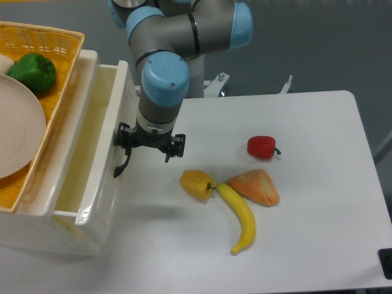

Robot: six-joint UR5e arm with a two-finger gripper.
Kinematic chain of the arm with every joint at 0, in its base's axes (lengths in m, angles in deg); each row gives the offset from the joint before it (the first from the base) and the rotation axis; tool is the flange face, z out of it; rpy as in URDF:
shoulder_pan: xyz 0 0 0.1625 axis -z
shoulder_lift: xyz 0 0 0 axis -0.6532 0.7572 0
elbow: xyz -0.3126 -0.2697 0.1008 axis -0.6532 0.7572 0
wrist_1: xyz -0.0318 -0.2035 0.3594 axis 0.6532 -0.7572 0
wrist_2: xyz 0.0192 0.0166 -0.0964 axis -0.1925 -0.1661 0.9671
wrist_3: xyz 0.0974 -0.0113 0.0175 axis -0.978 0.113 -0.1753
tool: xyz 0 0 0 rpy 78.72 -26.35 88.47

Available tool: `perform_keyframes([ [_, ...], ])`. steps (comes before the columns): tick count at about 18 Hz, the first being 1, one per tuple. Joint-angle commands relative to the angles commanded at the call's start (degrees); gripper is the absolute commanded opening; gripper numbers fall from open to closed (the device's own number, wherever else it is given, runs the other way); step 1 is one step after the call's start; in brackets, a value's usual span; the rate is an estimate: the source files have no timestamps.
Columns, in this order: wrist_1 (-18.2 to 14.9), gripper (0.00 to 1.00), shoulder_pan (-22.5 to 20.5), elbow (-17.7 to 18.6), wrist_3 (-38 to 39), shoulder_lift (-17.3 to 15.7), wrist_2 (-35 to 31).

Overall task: Slide open the top white drawer
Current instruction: 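Pull the upper white drawer outward along its slides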

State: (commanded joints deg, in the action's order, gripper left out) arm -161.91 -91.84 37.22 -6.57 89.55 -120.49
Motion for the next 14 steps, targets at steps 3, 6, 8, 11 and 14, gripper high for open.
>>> perform_keyframes([
  [3, 0.0, 1.00, -1.4, -0.3, -1.7, 0.1, 0.0],
  [6, 0.0, 1.00, -2.6, -0.5, -2.2, 0.1, 0.0],
  [8, -0.1, 1.00, -3.6, -0.9, -3.1, 0.1, 0.1],
  [11, -0.1, 1.00, -4.9, -0.9, -4.7, 0.0, 0.0],
  [14, -0.1, 1.00, -6.1, -0.9, -5.7, 0.0, 0.0],
])
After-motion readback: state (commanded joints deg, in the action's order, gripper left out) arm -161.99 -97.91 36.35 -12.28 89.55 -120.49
